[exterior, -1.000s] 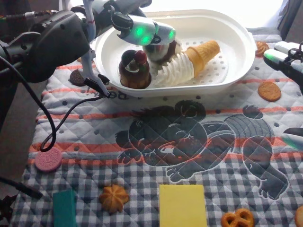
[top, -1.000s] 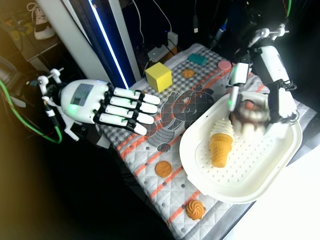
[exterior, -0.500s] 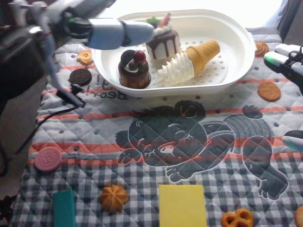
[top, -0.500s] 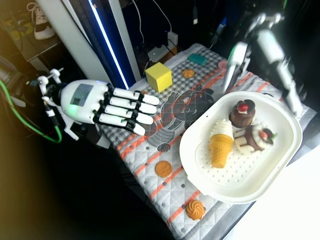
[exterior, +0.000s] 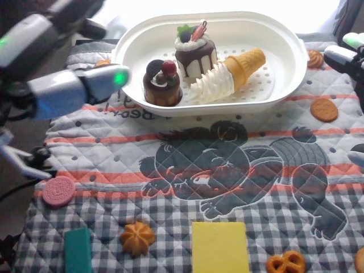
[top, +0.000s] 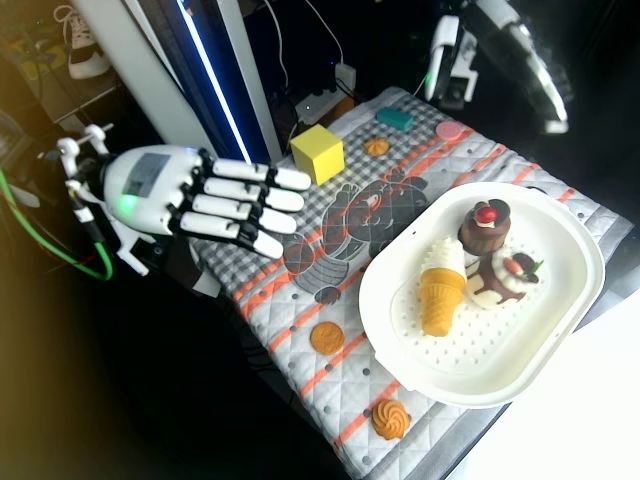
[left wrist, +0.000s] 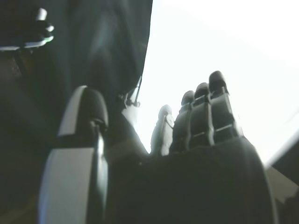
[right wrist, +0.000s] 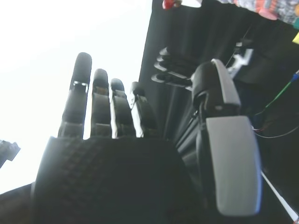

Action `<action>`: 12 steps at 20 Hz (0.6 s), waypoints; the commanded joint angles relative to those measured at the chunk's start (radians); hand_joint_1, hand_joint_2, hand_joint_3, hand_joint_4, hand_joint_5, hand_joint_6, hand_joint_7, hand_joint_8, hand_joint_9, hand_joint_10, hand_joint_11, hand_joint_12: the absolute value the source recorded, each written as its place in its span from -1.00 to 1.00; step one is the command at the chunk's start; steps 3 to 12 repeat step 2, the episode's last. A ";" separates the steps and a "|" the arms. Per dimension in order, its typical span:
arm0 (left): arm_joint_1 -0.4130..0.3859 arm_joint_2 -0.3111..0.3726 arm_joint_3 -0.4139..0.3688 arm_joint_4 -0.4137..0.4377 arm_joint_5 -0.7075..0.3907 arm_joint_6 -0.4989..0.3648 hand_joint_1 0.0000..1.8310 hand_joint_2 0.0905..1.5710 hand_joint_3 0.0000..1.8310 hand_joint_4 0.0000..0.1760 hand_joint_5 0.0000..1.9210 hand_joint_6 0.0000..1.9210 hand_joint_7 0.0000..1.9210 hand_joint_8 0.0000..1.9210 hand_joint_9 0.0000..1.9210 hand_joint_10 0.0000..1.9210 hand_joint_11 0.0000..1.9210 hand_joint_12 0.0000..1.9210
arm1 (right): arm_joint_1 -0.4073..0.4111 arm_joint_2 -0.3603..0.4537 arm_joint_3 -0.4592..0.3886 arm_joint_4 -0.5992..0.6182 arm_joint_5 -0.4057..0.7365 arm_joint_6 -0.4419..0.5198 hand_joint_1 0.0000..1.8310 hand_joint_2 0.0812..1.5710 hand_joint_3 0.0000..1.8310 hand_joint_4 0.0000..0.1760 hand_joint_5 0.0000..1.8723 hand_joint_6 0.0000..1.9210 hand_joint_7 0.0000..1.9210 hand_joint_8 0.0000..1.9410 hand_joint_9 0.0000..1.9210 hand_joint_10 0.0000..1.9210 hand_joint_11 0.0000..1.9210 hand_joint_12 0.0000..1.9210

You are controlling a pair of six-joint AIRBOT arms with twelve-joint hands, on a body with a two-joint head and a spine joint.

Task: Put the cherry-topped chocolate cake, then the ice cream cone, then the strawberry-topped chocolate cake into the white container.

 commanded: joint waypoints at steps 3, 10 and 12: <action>0.050 0.023 -0.035 0.021 -0.238 -0.009 -0.17 0.49 -1.00 1.00 -1.00 -1.00 -1.00 -1.00 -0.95 -0.99 -1.00 -0.43 | 0.005 0.009 -0.001 -0.003 0.161 -0.003 -0.18 0.50 -1.00 -0.64 -1.00 -1.00 -1.00 -1.00 -0.96 -0.84 -1.00 -0.04; 0.050 0.023 -0.035 0.021 -0.238 -0.009 -0.17 0.49 -1.00 1.00 -1.00 -1.00 -1.00 -1.00 -0.95 -0.99 -1.00 -0.43 | 0.005 0.009 -0.001 -0.003 0.161 -0.003 -0.18 0.50 -1.00 -0.64 -1.00 -1.00 -1.00 -1.00 -0.96 -0.84 -1.00 -0.04; 0.050 0.023 -0.035 0.021 -0.238 -0.009 -0.17 0.49 -1.00 1.00 -1.00 -1.00 -1.00 -1.00 -0.95 -0.99 -1.00 -0.43 | 0.005 0.009 -0.001 -0.003 0.161 -0.003 -0.18 0.50 -1.00 -0.64 -1.00 -1.00 -1.00 -1.00 -0.96 -0.84 -1.00 -0.04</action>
